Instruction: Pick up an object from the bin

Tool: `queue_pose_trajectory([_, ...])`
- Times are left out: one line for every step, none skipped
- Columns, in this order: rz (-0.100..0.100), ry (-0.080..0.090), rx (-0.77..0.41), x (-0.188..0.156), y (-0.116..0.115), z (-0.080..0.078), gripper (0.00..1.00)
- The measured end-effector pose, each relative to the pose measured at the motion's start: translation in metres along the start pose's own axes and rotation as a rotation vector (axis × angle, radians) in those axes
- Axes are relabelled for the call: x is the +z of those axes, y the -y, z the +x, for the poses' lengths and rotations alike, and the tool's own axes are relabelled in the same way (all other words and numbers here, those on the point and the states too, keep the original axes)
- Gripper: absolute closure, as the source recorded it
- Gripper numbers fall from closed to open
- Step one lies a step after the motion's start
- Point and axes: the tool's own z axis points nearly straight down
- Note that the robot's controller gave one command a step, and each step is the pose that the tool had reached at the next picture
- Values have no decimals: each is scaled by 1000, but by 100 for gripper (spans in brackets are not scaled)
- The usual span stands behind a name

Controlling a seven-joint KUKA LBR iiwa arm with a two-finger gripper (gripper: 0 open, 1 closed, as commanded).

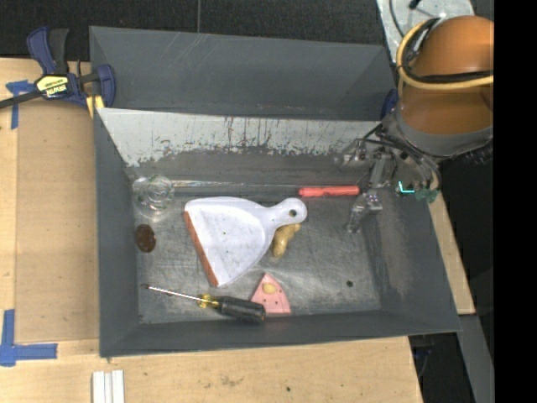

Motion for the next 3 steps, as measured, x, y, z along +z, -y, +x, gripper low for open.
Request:
queue_pose_trajectory([0,5,40,-9,-11,-4,0])
queue_pose_trajectory([0,13,73,27,-32,5,0])
queue_pose_trajectory([-2,8,132,70,-21,-20,0])
